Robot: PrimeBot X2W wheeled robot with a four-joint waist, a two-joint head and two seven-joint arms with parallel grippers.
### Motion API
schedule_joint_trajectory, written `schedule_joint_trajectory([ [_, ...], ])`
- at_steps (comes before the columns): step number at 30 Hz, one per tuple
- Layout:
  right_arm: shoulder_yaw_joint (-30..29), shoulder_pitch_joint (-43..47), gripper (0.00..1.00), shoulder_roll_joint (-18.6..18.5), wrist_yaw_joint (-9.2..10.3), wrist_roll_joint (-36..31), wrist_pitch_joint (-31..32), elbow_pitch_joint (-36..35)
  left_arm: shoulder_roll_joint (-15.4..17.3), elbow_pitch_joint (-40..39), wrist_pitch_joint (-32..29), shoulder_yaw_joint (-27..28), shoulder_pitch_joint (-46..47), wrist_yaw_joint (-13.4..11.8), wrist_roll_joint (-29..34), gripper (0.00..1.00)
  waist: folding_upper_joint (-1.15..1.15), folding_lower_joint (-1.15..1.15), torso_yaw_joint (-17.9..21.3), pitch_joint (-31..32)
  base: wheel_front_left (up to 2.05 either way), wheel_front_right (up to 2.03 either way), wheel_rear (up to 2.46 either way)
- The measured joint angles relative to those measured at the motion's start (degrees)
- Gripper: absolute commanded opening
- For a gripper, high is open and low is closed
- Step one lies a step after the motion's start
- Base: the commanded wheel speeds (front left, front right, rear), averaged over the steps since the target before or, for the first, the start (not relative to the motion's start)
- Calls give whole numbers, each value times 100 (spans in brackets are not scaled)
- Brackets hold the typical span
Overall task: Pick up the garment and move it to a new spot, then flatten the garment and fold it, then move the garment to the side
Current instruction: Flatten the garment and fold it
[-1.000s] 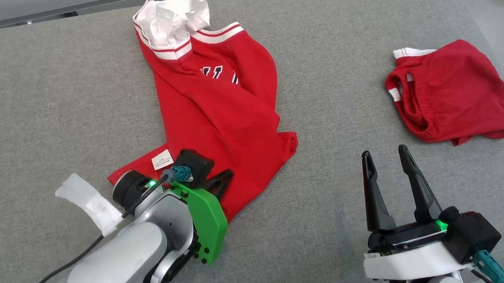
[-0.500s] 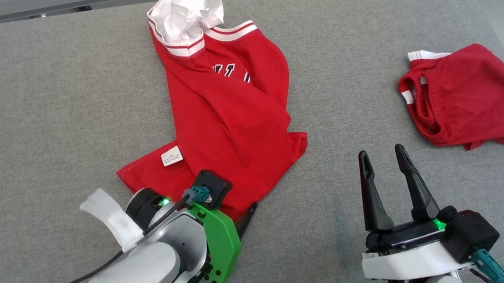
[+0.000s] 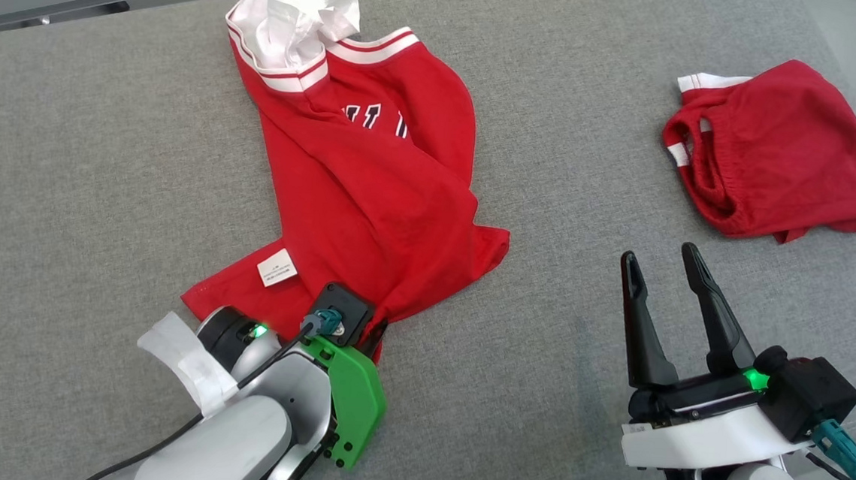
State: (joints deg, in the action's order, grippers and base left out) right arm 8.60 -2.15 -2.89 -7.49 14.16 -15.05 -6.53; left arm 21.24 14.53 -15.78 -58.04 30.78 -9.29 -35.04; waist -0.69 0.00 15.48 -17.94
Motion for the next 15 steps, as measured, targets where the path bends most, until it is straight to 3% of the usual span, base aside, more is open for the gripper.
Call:
schedule_joint_trajectory([
  [4,-34,-16,100,0,0,31,0,5,33,-89,47,49,-31,83,-131,0,0,0,-47,36,0,0,0],
  [8,-124,25,100,0,0,30,0,-2,338,-923,-27,263,-377,146,-597,0,0,0,-107,105,0,0,0],
  [10,-169,87,100,1,0,27,-1,1,660,-1580,-196,417,-564,119,-867,0,0,0,-149,151,0,0,0],
  [15,-247,186,100,1,0,21,0,0,1895,-3255,-600,1037,-1107,-250,-1505,0,0,0,-312,242,0,0,0],
])
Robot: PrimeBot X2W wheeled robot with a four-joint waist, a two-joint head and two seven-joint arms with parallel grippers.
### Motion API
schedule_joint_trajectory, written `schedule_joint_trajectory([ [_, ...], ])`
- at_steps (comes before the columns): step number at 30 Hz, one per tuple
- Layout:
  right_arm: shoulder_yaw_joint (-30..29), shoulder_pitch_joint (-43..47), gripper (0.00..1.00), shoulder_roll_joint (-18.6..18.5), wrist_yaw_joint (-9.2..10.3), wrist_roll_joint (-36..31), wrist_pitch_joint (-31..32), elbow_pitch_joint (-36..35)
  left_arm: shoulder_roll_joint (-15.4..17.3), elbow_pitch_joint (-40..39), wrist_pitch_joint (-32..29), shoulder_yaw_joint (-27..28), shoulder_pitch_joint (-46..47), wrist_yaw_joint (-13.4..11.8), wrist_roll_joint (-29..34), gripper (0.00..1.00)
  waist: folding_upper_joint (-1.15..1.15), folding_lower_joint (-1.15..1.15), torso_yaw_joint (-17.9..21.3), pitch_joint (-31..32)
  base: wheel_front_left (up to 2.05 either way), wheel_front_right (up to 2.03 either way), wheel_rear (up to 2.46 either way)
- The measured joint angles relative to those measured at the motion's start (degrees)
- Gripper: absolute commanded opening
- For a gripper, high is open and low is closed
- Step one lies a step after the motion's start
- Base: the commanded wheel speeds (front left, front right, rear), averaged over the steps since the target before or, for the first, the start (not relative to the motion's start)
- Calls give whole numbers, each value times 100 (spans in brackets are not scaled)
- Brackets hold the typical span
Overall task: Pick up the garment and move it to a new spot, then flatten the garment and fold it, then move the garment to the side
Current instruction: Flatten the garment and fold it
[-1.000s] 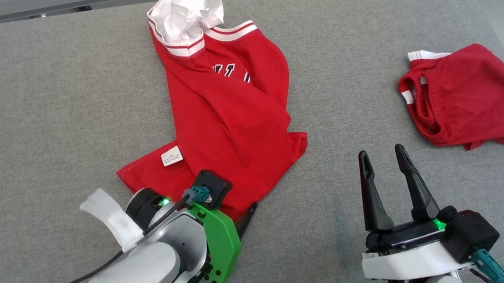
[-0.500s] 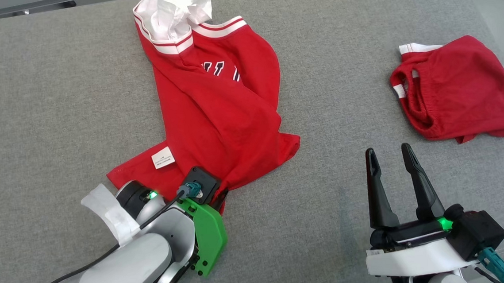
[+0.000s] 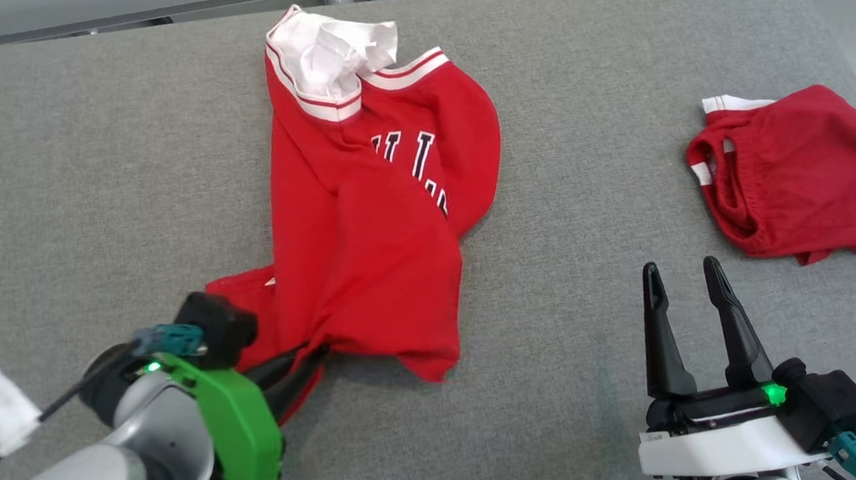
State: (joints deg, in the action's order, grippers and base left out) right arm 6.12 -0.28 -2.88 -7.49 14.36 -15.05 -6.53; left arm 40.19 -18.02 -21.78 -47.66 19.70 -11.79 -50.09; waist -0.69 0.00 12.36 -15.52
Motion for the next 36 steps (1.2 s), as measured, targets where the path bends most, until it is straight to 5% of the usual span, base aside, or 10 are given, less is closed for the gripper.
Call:
schedule_joint_trajectory([
  [1,0,0,100,0,0,0,0,0,0,0,0,0,0,0,0,0,0,0,0,0,0,0,0],
  [6,16,5,100,1,0,-21,0,-13,1105,-603,-213,583,-537,-183,-656,0,0,0,-201,32,0,0,0],
  [11,30,-12,100,1,0,-66,0,-7,1724,-9,-178,827,-785,-49,-889,0,0,0,-370,-5,0,0,0],
  [14,45,-41,100,1,0,-94,0,11,1727,460,-16,837,-786,68,-790,0,0,0,-442,-51,0,0,0],
  [17,77,-48,100,2,0,-110,0,38,1612,929,179,839,-755,71,-659,42,0,0,-494,-86,0,0,0],
  [19,81,-63,100,2,0,-125,0,43,1577,1205,278,811,-730,70,-527,94,0,0,-510,-102,0,0,0],
  [20,82,-63,100,1,0,-131,0,51,1547,1350,310,802,-716,68,-466,100,0,0,-519,-104,0,0,0],
  [27,71,-54,100,2,0,-177,0,107,1327,2091,759,901,-713,-294,-307,100,0,0,-571,-31,0,0,0],
  [36,16,109,100,2,0,-302,0,121,824,1952,1982,1630,-1337,-1349,-547,100,0,0,-714,146,0,0,0],
])
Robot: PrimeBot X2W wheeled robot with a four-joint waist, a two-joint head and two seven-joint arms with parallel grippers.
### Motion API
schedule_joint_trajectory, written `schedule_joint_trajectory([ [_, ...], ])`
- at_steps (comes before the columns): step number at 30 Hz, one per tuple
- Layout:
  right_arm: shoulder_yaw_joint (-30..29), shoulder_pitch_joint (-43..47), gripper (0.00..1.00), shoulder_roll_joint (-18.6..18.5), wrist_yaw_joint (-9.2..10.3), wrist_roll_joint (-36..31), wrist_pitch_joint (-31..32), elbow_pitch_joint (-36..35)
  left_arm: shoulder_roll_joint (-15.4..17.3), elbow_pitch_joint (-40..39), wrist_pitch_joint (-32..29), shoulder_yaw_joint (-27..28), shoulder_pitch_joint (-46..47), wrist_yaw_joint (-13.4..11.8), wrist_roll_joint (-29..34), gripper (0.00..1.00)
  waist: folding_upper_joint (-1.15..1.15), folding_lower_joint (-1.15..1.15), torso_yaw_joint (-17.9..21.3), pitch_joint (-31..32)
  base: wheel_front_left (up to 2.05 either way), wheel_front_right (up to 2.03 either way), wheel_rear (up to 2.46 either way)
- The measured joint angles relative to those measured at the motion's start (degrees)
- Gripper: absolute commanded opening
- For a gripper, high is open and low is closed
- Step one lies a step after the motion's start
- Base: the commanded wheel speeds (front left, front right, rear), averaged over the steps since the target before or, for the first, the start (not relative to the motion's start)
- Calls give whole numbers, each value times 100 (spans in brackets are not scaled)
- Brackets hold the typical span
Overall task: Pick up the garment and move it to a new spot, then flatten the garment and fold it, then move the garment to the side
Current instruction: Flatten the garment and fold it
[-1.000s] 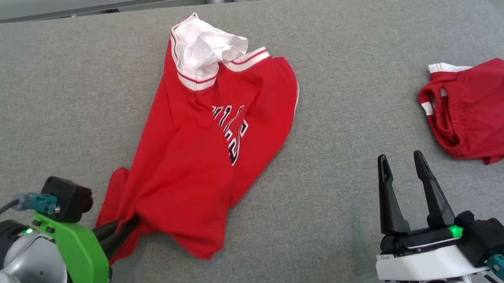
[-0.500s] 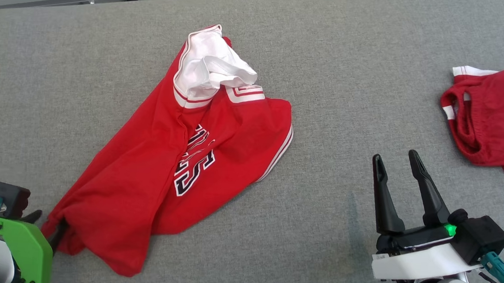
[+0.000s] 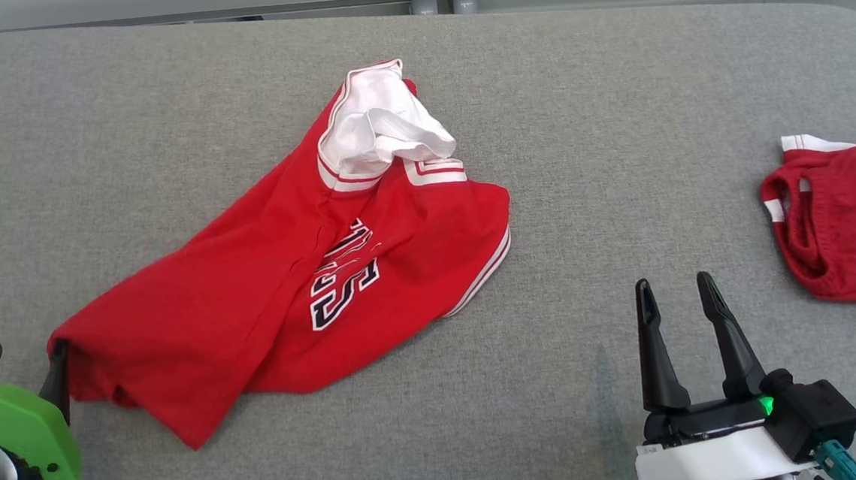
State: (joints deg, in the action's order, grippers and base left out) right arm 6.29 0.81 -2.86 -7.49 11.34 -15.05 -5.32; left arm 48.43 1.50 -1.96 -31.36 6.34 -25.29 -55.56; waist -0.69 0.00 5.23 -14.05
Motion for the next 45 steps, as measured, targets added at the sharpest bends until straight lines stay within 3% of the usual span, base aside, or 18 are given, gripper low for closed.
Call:
schedule_joint_trajectory([
  [3,-51,16,100,-1,0,-48,0,-9,-165,-176,326,218,-346,-293,-171,100,0,0,-94,39,0,0,0],
  [6,-102,60,100,-1,0,-82,0,-24,-330,-275,568,367,-694,-424,-335,100,0,0,-191,84,0,0,0],
  [16,-129,127,100,1,0,-226,0,-25,-669,-344,1143,443,-864,-354,-322,100,0,0,-489,208,0,0,0],
  [28,-499,119,100,3,0,-259,0,-2,-1268,-1294,1455,-371,-686,-773,639,100,0,0,-553,525,0,0,0],
  [35,-753,-152,100,2,0,-615,0,110,-1362,-1360,1055,-1079,-628,-922,1054,100,0,0,-620,659,0,0,0],
  [41,-890,-277,100,-24,0,-702,0,182,-1372,-1510,1216,-1092,-545,-1162,1335,100,0,0,-688,850,0,0,0],
  [45,-862,-132,100,-21,0,-709,0,263,-1433,-1347,1461,-936,-674,-1122,1318,100,0,0,-755,1117,0,0,0],
])
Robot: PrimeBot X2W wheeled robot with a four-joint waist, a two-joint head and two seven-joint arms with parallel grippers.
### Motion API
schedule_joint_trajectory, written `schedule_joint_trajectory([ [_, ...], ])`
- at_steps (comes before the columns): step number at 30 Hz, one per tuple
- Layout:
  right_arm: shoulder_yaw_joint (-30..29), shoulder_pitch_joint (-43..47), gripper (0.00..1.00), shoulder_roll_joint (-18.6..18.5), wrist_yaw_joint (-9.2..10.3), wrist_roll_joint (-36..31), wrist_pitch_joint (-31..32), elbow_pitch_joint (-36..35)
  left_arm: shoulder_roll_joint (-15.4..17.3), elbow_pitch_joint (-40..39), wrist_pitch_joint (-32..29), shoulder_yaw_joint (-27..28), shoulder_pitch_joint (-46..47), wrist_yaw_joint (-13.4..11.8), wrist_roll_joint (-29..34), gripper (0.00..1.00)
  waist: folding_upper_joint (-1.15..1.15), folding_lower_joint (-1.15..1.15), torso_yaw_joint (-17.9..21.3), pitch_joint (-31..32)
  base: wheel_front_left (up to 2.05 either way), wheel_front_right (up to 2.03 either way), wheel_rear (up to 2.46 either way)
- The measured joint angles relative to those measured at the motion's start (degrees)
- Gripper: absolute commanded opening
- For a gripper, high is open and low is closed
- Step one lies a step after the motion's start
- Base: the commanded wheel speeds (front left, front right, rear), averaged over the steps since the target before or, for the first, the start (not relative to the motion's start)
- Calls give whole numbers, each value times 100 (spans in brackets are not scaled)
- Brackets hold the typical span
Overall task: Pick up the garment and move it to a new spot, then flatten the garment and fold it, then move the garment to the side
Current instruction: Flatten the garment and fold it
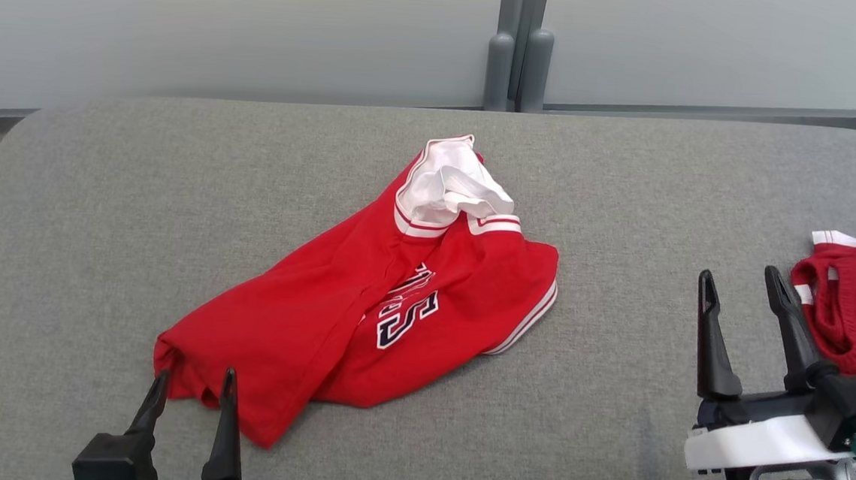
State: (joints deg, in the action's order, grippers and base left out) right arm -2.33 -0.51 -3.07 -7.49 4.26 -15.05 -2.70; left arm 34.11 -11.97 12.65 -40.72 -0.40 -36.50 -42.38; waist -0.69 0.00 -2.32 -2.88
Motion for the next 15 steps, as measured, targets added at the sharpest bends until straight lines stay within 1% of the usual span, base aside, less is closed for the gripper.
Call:
schedule_joint_trajectory([
  [3,56,183,100,5,-1,-102,0,143,-62,149,115,102,-20,281,-57,100,0,0,-48,154,0,0,0],
  [8,91,455,100,14,-1,-155,0,365,-24,722,200,256,-53,703,-53,100,0,0,-131,326,0,0,0],
  [9,91,455,100,14,-1,-155,0,365,-24,722,200,256,-53,703,-53,100,0,0,-131,326,0,0,0],
  [10,82,568,100,15,-1,-153,0,443,-48,928,211,367,-66,866,-54,100,0,0,-150,360,0,0,0],
  [11,80,619,100,18,-1,-151,0,464,-53,1021,213,423,-75,926,-53,100,0,0,-147,371,0,0,0],
  [12,80,619,100,18,-1,-151,0,464,-53,1021,213,423,-75,926,-53,100,0,0,-147,371,0,0,0],
  [15,74,724,100,18,-1,-131,0,552,-134,1189,230,621,-136,1115,-4,100,0,0,-108,378,0,0,0],
])
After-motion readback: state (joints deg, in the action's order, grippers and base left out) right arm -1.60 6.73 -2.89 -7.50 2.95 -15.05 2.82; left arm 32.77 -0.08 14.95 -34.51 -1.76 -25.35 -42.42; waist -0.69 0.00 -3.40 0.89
